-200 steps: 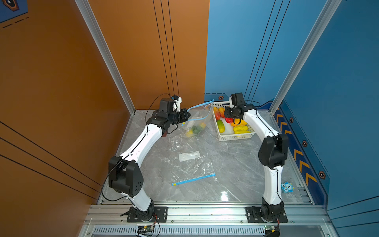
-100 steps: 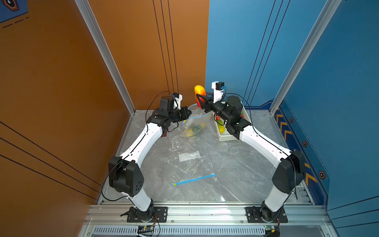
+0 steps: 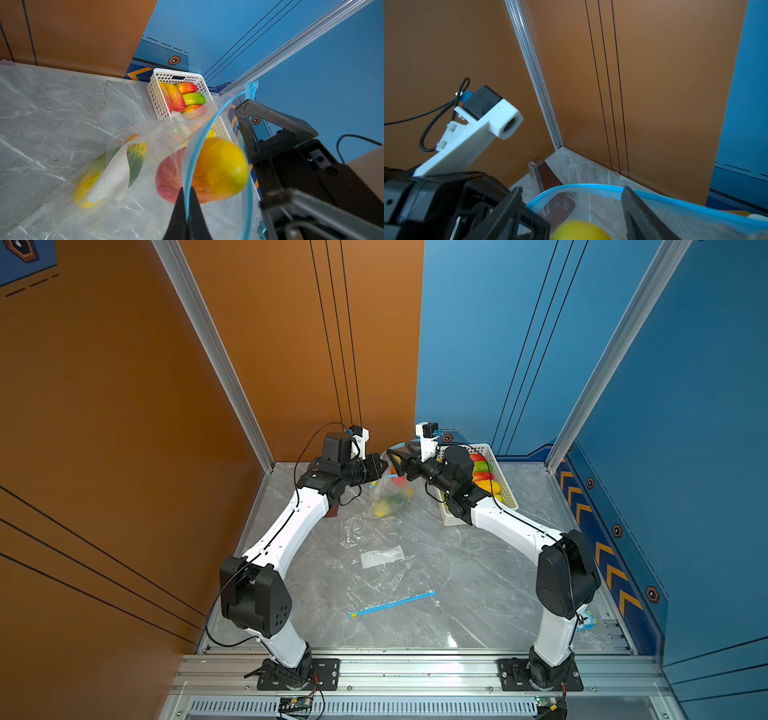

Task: Place the mango in a zip-top bag and seal the zipper
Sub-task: Place the mango in the zipper food storage bag, then pick up the mango from the basket.

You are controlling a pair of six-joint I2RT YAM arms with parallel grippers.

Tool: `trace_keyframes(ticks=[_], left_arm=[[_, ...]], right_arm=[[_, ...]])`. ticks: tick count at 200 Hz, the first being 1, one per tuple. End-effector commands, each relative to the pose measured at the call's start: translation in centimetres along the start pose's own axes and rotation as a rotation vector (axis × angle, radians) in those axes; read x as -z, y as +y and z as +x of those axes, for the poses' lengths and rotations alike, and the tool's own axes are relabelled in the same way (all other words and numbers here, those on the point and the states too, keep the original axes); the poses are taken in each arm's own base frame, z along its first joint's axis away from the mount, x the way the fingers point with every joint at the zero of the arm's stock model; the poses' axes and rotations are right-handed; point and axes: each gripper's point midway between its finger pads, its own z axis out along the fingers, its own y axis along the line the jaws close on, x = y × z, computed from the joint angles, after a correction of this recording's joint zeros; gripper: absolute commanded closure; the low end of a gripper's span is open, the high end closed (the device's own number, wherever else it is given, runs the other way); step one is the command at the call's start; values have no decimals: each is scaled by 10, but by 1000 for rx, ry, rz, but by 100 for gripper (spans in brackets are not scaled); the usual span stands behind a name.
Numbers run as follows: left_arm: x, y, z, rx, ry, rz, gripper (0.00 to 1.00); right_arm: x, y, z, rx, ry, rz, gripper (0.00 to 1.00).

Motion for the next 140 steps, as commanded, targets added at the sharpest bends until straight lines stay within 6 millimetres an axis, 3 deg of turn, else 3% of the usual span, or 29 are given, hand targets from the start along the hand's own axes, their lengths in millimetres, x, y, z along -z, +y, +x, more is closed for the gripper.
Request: trace_keyframes(ticks=[1, 17, 33, 47, 58, 69, 93, 109, 140], left_arm=[[3, -1, -8, 1, -10, 15, 100], [3, 1, -7, 3, -8, 10, 100], [4, 4, -6, 0, -7, 5, 100], [4, 3, -4, -2, 2, 14, 100], [4, 4, -1, -1, 7, 12, 100], [3, 3, 1, -9, 10, 14, 100], [1, 2, 6, -19, 21, 15, 100], [2, 2, 6, -23, 21, 14, 100], [5, 5, 8, -27, 17, 2, 100]], right_arm=[[19, 5, -44, 20, -70, 22, 23], [34, 5, -62, 0, -81, 28, 22], [62, -8, -80, -45, -90, 92, 21], [89, -45, -71, -116, -14, 265, 19], [113, -86, -47, -190, 82, 440, 19], [139, -130, -7, -269, 194, 622, 19], [177, -190, 70, -372, 381, 865, 23], [186, -218, 103, -432, 468, 955, 27], [179, -258, 144, -476, 603, 1030, 29]])
